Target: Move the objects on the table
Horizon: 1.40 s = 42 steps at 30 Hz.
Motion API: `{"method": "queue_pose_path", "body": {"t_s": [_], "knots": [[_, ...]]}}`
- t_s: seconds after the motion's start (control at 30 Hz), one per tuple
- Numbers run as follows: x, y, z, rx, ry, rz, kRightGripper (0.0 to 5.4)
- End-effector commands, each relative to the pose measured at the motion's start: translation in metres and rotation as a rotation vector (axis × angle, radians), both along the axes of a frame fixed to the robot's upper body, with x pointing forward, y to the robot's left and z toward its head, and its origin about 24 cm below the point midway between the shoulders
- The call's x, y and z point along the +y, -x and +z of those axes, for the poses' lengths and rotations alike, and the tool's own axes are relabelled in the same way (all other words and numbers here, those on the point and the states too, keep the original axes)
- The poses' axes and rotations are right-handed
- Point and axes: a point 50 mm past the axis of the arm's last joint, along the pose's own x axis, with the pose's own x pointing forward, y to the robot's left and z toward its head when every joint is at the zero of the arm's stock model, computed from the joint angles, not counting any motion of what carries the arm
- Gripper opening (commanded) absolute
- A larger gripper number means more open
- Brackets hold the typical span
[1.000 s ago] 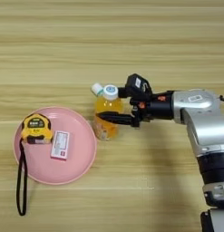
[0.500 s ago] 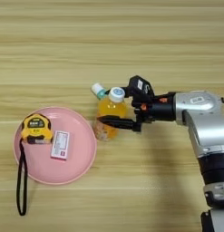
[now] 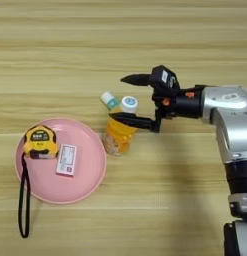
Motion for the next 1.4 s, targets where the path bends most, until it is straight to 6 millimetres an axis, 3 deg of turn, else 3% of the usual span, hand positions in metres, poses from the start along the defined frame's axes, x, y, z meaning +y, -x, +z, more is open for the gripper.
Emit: {"method": "queue_pose_path", "body": {"t_s": [0.03, 0.33, 0.57, 0.83, 1.13, 1.2, 1.4], "knots": [[0.001, -0.003, 0.055, -0.231, 0.005, -0.010, 5.36], [0.033, 0.021, 0.090, -0.395, -0.065, 0.107, 5.36], [0.067, 0.042, 0.098, -0.393, -0.138, 0.166, 5.36], [0.089, 0.049, 0.083, -0.298, -0.169, 0.154, 5.36], [0.104, 0.049, 0.046, -0.052, -0.209, -0.012, 5.36], [0.104, 0.051, 0.031, -0.007, -0.166, -0.041, 5.36], [0.107, 0.053, 0.013, 0.137, -0.119, -0.087, 5.36]]}}
